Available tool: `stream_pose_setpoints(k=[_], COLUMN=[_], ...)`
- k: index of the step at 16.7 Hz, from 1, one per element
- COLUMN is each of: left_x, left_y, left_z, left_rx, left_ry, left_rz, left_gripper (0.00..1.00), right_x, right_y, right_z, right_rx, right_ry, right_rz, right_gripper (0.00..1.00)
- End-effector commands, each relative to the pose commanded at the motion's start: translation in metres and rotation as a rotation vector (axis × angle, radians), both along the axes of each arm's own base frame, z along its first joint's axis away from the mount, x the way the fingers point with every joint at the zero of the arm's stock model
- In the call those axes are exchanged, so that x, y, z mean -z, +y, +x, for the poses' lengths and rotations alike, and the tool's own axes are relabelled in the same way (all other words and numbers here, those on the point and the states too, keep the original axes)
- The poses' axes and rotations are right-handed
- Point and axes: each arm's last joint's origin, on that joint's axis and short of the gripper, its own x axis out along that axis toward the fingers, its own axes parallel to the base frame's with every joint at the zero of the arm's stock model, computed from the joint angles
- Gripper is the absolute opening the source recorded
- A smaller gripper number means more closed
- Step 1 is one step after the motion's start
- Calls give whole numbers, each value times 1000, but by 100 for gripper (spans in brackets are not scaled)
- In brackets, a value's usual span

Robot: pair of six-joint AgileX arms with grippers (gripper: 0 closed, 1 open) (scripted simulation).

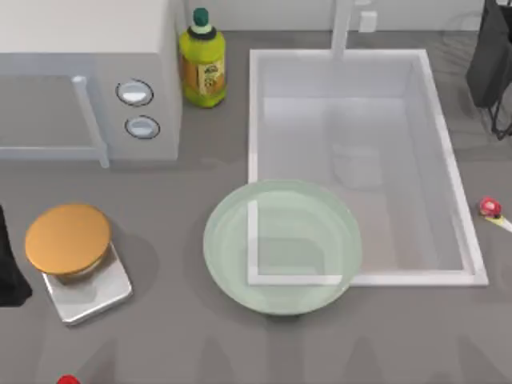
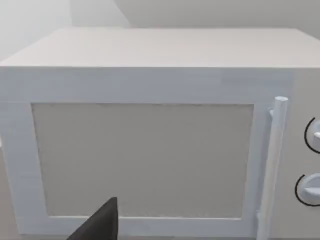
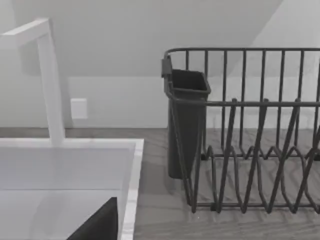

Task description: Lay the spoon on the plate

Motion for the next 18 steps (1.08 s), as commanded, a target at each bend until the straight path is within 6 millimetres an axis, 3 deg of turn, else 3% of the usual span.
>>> stream_pose_setpoints(k=[4,10,14,18], left_x=[0,0,0,0], left_y=[0,0,0,0], left_z=[0,0,0,0], left_rx=[0,0,0,0], left_ry=[0,0,0,0], left_rz=[0,0,0,0], left_gripper=[100,100,100,100], right_x=[-6,-57,-80,-73], right_y=[0,0,0,-1], right_z=[0,17,66,133], right_rx=[2,-24,-115,-270], right_ry=[24,300,672,1062], right_rz=[-19,-186,-327,-439], right_gripper=[100,100,100,100])
